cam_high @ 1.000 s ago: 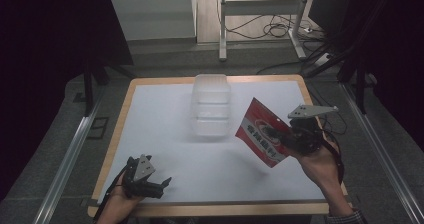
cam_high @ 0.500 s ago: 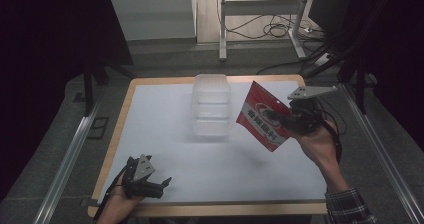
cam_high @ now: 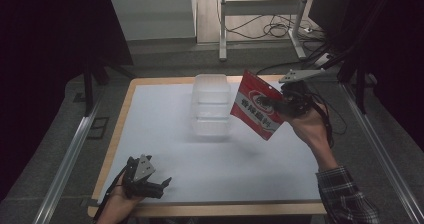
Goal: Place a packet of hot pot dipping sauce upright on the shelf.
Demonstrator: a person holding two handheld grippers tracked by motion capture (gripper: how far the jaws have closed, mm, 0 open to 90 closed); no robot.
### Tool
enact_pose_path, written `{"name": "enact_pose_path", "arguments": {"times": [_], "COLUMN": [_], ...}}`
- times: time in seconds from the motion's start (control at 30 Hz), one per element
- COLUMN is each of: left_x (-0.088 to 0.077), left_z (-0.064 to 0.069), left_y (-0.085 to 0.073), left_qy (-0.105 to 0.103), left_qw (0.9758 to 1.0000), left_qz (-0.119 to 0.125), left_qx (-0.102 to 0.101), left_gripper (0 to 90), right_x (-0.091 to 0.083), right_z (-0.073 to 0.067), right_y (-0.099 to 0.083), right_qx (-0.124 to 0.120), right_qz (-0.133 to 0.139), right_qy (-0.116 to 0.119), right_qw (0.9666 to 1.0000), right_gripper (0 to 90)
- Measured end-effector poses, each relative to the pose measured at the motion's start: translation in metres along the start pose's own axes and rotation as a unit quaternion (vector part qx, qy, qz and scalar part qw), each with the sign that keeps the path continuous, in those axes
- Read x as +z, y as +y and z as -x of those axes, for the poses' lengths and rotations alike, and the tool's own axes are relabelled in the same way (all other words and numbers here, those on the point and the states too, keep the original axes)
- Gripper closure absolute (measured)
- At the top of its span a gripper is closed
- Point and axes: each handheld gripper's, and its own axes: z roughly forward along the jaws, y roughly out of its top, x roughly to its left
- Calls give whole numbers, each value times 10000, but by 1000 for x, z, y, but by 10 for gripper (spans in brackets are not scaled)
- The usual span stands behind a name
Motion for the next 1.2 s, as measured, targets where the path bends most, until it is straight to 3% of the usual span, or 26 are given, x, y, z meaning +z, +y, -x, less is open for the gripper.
{"name": "enact_pose_path", "arguments": {"times": [0.5, 1.2], "left_x": [0, 0], "left_z": [1, 1], "left_y": [0, 0], "left_qy": [-4, -8], "left_qw": [10000, 10000], "left_qz": [-8, -13], "left_qx": [-3, 29], "left_gripper": [30, 30], "right_x": [36, 95], "right_z": [10, -21], "right_y": [26, 59], "right_qx": [-138, -565], "right_qz": [-96, -248], "right_qy": [269, 707], "right_qw": [9995, 9956], "right_gripper": [878, 877]}}
